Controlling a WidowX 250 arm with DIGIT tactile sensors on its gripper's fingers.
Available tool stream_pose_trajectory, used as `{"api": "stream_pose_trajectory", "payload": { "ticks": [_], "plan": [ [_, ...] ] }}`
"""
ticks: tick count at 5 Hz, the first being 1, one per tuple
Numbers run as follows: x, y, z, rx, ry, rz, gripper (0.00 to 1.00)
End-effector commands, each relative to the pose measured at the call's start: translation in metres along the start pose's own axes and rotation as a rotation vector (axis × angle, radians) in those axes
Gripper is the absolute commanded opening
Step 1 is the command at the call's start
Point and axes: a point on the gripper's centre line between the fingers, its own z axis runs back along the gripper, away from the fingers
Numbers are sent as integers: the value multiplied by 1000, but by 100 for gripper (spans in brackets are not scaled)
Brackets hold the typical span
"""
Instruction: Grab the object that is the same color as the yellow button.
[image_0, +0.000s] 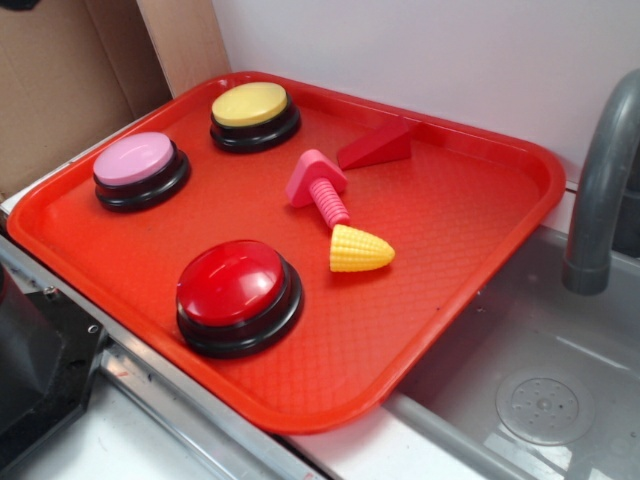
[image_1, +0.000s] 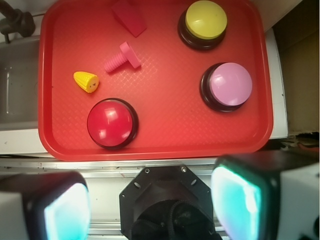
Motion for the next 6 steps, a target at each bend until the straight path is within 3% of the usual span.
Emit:
{"api": "stream_pose_trajectory", "payload": {
  "ticks": [1,3,5,6],
  "plan": [
    [0,0,0,0,0,0,100],
    [35,-15,-36,7,-40,-290,100],
    [84,-65,-100,80,-19,-626,100],
    [94,-89,-133,23,-12,-733,100]
  ]
}}
